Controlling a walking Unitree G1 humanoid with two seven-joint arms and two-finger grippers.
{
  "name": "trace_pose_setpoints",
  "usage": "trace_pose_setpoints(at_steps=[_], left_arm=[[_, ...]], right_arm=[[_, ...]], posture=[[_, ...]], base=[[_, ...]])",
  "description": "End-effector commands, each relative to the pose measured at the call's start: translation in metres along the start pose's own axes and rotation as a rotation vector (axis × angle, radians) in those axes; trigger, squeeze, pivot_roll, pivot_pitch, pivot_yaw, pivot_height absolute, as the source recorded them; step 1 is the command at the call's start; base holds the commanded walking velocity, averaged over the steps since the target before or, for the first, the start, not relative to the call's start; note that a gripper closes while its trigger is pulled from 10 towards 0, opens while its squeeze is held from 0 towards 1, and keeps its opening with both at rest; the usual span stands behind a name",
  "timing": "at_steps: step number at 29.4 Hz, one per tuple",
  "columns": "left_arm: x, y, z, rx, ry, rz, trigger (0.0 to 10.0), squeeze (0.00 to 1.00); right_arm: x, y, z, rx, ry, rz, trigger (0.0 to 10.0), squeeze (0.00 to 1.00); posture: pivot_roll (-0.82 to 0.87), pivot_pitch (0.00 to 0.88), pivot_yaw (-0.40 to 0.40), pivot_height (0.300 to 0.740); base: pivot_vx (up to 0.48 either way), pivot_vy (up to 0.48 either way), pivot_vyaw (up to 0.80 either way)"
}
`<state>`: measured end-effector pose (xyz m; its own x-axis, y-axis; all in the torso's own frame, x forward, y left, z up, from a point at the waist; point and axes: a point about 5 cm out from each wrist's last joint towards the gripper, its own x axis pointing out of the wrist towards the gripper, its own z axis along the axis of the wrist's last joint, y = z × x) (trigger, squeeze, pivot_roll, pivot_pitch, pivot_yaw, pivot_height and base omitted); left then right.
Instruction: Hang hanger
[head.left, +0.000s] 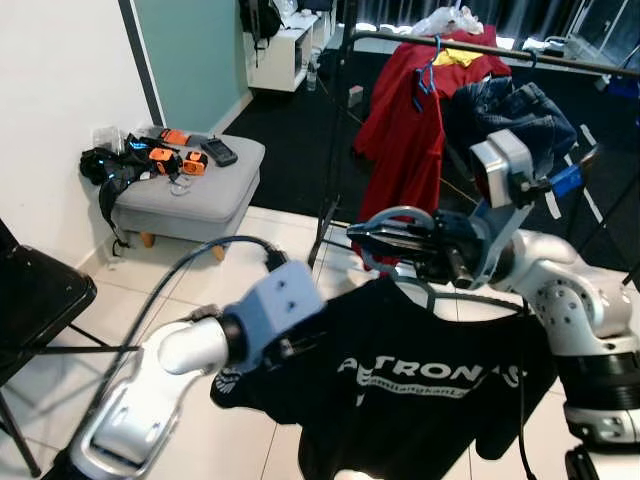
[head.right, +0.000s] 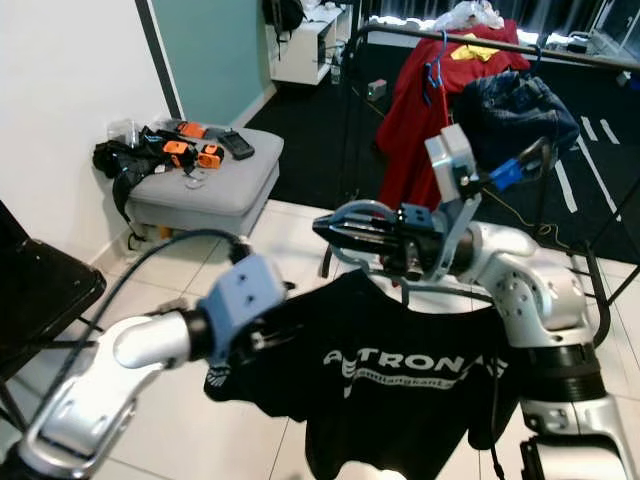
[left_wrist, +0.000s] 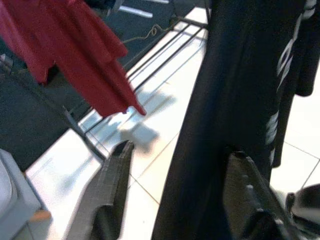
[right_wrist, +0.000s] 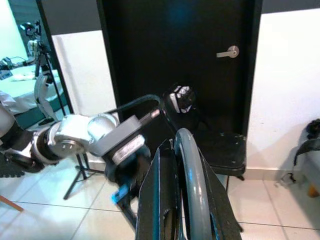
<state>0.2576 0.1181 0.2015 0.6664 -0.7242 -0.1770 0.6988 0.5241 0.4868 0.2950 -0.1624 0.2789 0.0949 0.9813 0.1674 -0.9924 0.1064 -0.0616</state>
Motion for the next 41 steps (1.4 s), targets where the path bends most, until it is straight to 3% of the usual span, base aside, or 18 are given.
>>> trace_pose_setpoints(at_steps=[1, 4, 7, 10, 12, 13, 14, 15, 20, 24, 25, 27, 28, 34, 41], left_arm=[[-0.008, 0.005, -0.001, 0.002, -0.01, 0.008, 10.0, 1.0], [-0.015, 0.011, -0.007, 0.0, 0.01, 0.032, 10.0, 1.0], [-0.037, 0.023, -0.039, -0.078, 0.081, 0.108, 10.0, 1.0], [-0.04, 0.022, -0.045, -0.105, 0.077, 0.116, 10.0, 1.0], [-0.036, 0.011, -0.047, -0.188, 0.007, 0.099, 10.0, 1.0], [-0.036, 0.011, -0.047, -0.188, 0.007, 0.099, 10.0, 1.0], [-0.033, 0.005, -0.047, -0.212, -0.016, 0.081, 10.0, 0.93], [-0.03, 0.001, -0.046, -0.229, -0.03, 0.068, 10.0, 0.0], [-0.025, -0.002, -0.047, -0.251, -0.052, 0.065, 10.0, 0.0], [-0.022, 0.005, -0.047, -0.279, -0.098, 0.125, 10.0, 0.0], [-0.022, 0.007, -0.047, -0.273, -0.1, 0.134, 3.8, 0.0], [-0.022, 0.007, -0.047, -0.273, -0.1, 0.134, 3.8, 0.0], [-0.023, 0.009, -0.048, -0.266, -0.1, 0.14, 0.0, 0.0], [-0.037, 0.022, -0.059, -0.182, -0.024, 0.227, 0.0, 0.0], [-0.047, 0.037, -0.065, -0.142, 0.019, 0.33, 0.0, 0.0]], right_arm=[[-0.002, 0.001, 0.012, -0.034, -0.023, 0.016, 0.0, 0.0], [-0.005, 0.001, 0.018, -0.045, -0.035, 0.019, 0.0, 0.0], [-0.015, 0.002, 0.045, -0.083, -0.11, 0.033, 0.0, 0.0], [-0.017, 0.002, 0.051, -0.091, -0.126, 0.036, 0.0, 0.0], [-0.018, 0.005, 0.062, -0.112, -0.149, 0.063, 0.0, 0.0], [-0.018, 0.005, 0.062, -0.112, -0.149, 0.063, 0.0, 0.0], [-0.018, 0.006, 0.066, -0.124, -0.154, 0.073, 0.0, 0.0], [-0.018, 0.006, 0.069, -0.134, -0.158, 0.079, 0.0, 0.0], [-0.018, 0.007, 0.076, -0.15, -0.17, 0.085, 0.0, 0.0], [-0.018, 0.01, 0.08, -0.161, -0.174, 0.098, 0.0, 0.0], [-0.018, 0.01, 0.08, -0.161, -0.176, 0.099, 0.0, 0.0], [-0.018, 0.01, 0.08, -0.161, -0.176, 0.099, 0.0, 0.0], [-0.018, 0.01, 0.08, -0.162, -0.177, 0.098, 0.0, 0.0], [-0.02, 0.01, 0.085, -0.162, -0.218, 0.088, 0.0, 0.0], [-0.024, 0.007, 0.087, -0.164, -0.235, 0.052, 0.0, 0.0]], posture=[[-0.04, 0.072, -0.04, 0.74], [-0.04, 0.072, -0.039, 0.74], [-0.04, 0.068, -0.043, 0.74], [-0.05, 0.067, -0.043, 0.74], [-0.05, 0.065, -0.045, 0.74], [-0.05, 0.065, -0.045, 0.74], [-0.05, 0.063, -0.045, 0.74], [-0.05, 0.062, -0.046, 0.74], [-0.06, 0.059, -0.046, 0.74], [-0.06, 0.057, -0.044, 0.74], [-0.06, 0.054, -0.041, 0.74], [-0.06, 0.054, -0.041, 0.74], [-0.06, 0.055, -0.042, 0.74], [-0.06, 0.058, -0.043, 0.74], [-0.05, 0.062, -0.044, 0.74]], base=[[0.0, 0.0, 0.0], [0.0, 0.0, 0.0], [0.0, 0.0, 0.0], [0.0, 0.0, 0.0], [0.0, 0.0, 0.0], [0.0, 0.0, 0.0], [0.0, 0.0, 0.0], [0.0, 0.0, 0.0], [0.0, 0.0, 0.0], [0.0, 0.0, 0.0], [0.0, 0.0, 0.0], [0.0, 0.0, 0.0], [0.0, 0.0, 0.0], [0.0, 0.0, 0.0], [0.0, 0.0, 0.0]])
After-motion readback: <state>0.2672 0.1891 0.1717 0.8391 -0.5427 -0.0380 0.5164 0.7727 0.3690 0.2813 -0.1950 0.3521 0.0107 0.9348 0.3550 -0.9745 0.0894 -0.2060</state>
